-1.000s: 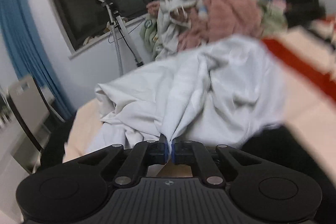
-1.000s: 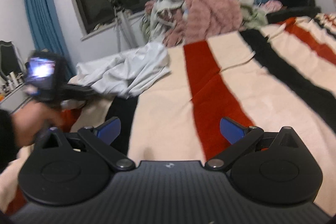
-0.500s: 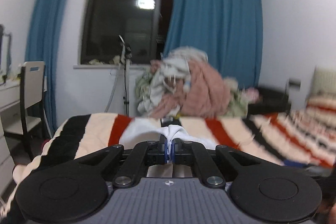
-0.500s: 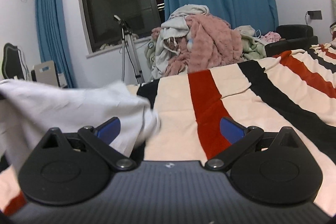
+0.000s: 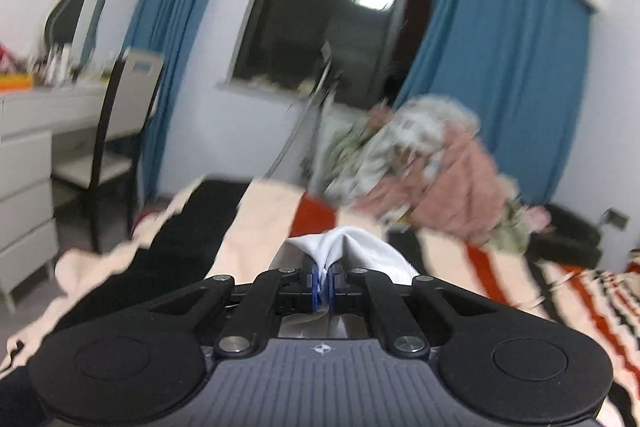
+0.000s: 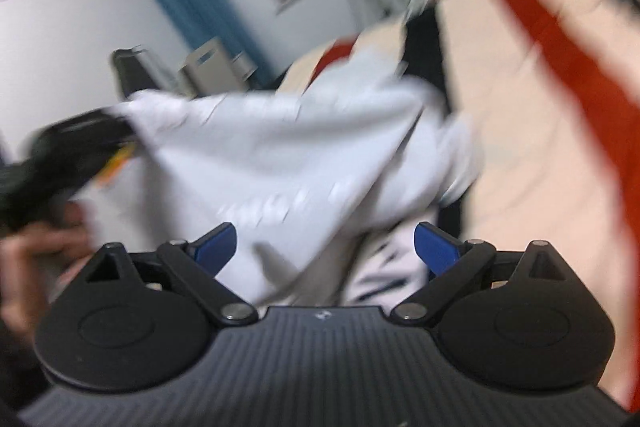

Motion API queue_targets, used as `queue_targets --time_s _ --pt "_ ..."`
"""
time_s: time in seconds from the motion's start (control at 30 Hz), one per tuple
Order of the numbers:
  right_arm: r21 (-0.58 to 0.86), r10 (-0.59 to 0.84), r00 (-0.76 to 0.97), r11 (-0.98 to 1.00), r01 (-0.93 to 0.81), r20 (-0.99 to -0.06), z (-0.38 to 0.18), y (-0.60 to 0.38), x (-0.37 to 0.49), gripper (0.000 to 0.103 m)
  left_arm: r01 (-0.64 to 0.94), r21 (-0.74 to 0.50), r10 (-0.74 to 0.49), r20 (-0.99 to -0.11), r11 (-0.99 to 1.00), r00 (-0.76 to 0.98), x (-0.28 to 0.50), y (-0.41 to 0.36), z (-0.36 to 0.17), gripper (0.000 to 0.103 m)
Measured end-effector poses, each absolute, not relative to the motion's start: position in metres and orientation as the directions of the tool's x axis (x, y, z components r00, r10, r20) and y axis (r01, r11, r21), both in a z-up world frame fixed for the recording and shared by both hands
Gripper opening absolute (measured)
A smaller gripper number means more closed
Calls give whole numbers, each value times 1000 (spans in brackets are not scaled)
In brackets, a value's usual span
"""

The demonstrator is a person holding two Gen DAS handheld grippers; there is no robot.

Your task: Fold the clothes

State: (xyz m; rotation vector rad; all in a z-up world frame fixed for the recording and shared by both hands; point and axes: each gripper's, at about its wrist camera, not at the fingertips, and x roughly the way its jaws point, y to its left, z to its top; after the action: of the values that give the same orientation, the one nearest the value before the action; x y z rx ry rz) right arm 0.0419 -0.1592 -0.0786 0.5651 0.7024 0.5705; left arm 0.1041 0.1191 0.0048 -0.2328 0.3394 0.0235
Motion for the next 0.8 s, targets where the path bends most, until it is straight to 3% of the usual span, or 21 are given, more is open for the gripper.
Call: queue_targets --time_s 0.17,0.23,0.27,0.3,0.33,0.4,0.43,0.63,0.8 --pt "744 729 535 620 -251 -427 -103 -145 63 93 -99 -169 14 -444 981 896 145 131 -24 7" --pt "735 718 545 631 -249 -432 -105 -143 70 68 -95 -157 13 -456 983 890 146 132 -25 10" --pt "735 717 549 631 -249 -429 -106 -143 74 64 -92 -151 13 -462 984 887 147 132 -26 13" --pt "745 726 548 617 -254 -415 -107 -144 76 54 -90 -144 12 -467 985 884 147 133 -26 15" --pt "757 740 544 598 -264 -396 -108 -145 77 37 -87 -138 12 -473 987 881 148 133 -27 20" --pt "766 750 547 580 -276 -371 -107 -144 79 21 -82 -125 11 -485 989 875 149 134 -28 36" --pt "775 755 552 567 -279 -354 -105 -146 78 16 -80 -119 11 -490 990 872 150 134 -28 49" --pt "787 766 590 518 -334 -254 -86 -154 67 11 -82 -90 25 -510 993 860 123 131 -21 65" --pt "799 764 619 482 -361 -181 -66 -164 54 11 58 -54 -77 -510 997 857 53 90 -11 65"
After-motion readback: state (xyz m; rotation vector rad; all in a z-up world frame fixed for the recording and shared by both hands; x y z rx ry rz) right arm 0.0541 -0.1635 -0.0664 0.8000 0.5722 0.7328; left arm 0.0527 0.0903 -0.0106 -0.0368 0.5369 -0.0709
